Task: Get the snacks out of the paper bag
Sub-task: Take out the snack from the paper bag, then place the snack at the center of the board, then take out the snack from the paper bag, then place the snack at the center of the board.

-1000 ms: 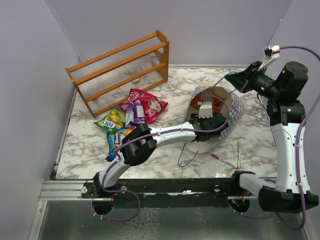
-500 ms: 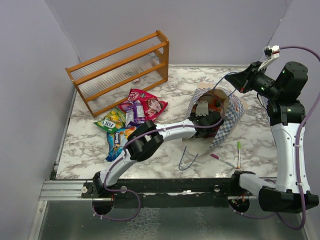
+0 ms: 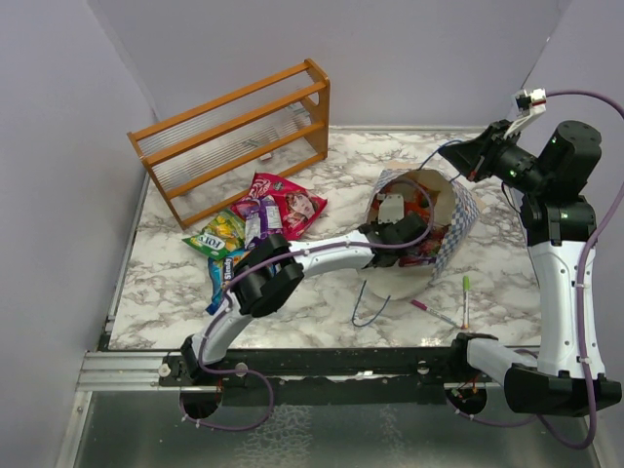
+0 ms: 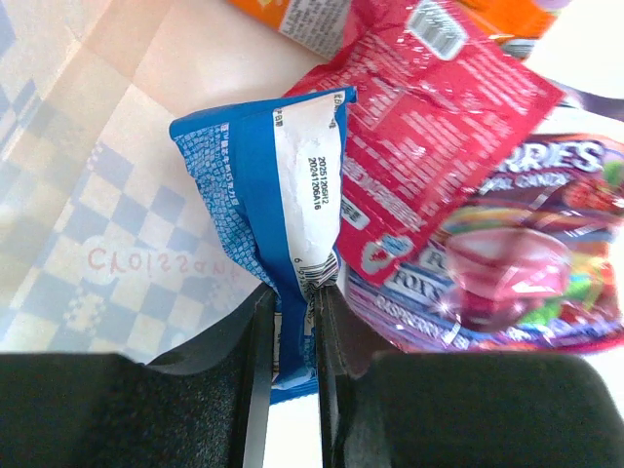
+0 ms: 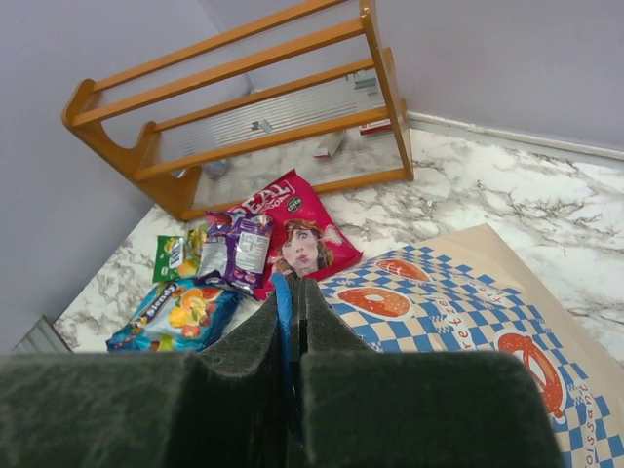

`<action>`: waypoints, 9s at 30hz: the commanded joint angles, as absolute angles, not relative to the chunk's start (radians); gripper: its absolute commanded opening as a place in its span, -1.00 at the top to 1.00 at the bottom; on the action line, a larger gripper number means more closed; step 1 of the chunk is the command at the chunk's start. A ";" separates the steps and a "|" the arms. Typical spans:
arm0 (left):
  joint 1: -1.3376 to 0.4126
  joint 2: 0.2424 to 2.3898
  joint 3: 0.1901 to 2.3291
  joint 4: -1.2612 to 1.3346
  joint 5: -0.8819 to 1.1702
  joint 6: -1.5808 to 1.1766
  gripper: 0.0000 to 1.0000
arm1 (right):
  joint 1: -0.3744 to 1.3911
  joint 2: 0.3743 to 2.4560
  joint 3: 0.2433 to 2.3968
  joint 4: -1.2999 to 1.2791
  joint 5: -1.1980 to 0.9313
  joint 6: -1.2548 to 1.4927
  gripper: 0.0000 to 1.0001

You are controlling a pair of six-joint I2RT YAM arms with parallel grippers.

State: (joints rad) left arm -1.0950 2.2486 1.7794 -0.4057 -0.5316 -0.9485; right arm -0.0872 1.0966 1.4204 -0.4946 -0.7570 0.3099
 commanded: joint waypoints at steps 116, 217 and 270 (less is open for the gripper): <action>-1.250 1.189 1.030 -0.163 -0.236 -0.523 -0.25 | -0.091 1.065 1.358 -0.450 -0.770 0.315 0.97; -1.241 1.137 1.057 -0.229 -0.119 -0.266 1.00 | -0.091 1.068 1.366 -0.456 -0.800 0.321 0.97; -0.508 1.175 1.139 -0.642 -0.104 -0.386 -0.01 | -0.091 1.069 1.381 -0.470 -0.798 0.315 0.97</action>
